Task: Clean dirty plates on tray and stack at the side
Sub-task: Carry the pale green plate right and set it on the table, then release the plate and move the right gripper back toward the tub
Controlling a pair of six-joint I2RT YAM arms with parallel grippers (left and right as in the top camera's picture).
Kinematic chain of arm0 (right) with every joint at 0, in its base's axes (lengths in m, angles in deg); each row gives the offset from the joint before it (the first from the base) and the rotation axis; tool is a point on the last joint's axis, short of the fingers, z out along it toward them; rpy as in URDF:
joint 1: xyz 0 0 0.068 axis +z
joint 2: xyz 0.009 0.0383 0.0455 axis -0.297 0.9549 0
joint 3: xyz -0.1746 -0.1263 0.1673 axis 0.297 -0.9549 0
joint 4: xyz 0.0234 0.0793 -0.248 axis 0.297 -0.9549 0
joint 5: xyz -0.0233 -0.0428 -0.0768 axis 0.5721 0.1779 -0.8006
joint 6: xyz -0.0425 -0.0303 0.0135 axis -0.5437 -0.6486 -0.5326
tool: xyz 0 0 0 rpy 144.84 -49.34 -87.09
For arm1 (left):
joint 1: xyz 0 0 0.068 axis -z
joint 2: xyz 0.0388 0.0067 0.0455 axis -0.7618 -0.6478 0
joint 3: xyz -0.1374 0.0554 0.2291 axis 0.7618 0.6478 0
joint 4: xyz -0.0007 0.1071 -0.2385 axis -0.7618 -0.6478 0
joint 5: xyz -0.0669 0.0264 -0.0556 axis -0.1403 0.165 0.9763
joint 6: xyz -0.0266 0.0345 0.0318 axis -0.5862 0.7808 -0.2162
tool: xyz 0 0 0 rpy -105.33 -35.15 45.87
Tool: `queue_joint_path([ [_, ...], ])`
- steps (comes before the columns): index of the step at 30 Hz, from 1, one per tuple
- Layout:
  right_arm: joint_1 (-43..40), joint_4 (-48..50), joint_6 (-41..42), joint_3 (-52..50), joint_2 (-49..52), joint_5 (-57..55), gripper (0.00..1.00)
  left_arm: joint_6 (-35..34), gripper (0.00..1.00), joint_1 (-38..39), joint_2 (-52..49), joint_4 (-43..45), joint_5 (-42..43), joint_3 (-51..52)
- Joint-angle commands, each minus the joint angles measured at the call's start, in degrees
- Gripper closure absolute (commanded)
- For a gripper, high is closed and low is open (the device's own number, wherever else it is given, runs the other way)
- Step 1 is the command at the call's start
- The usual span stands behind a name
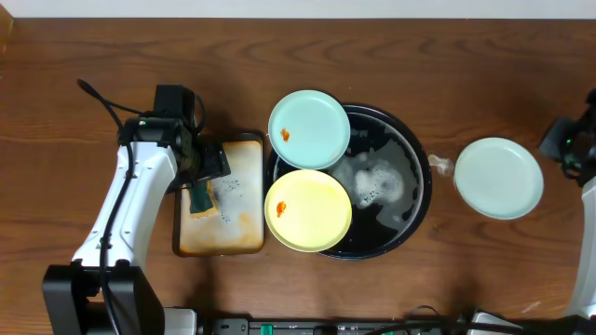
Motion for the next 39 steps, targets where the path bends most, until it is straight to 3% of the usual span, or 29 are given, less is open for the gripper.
queue_joint_path([
  [1, -0.68, 0.5, -0.46, 1.31, 0.31, 0.28, 0.99, -0.09, 0.15, -0.15, -0.33, -0.17, 0.13, 0.39],
  [5, -0.68, -0.66, -1.38, 1.31, 2.86, 3.63, 0.99, -0.11, 0.15, -0.15, -0.33, -0.17, 0.11, 0.39],
  [11, -0.37, -4.46, -6.91, 1.31, 4.85, 26.05, 0.98, -0.09, 0.15, -0.15, -0.33, -0.17, 0.11, 0.39],
  [16, 1.81, -5.46, -8.22, 1.31, 3.21, 40.61, 0.71, -0.07, 0.15, -0.15, -0.33, 0.04, -2.03, 0.39],
  [18, 4.2, -7.87, -9.31, 1.31, 2.32, 41.92, 0.65, -0.09, 0.15, -0.15, -0.33, 0.46, -2.89, 0.39],
  [24, 11.3, -11.19, -11.34, 1.31, 1.05, 41.2, 0.62, -0.46, 0.15, -0.15, -0.33, 0.57, -2.32, 0.39],
  [31, 18.47, -12.0, -10.45, 1.31, 1.05, 39.47, 0.58, -6.01, 0.15, 0.09, -0.39, 2.01, 10.69, 0.39],
  [36, 22.84, -12.55, -8.68, 1.31, 1.05, 32.94, 0.59, -8.28, 0.15, 1.18, -0.42, -0.24, 10.62, 0.39],
  [39, 25.62, -13.7, -8.55, 1.27, 1.66, 32.15, 0.69, -7.8, 0.16, 2.54, -0.42, -0.85, 10.6, 0.39],
])
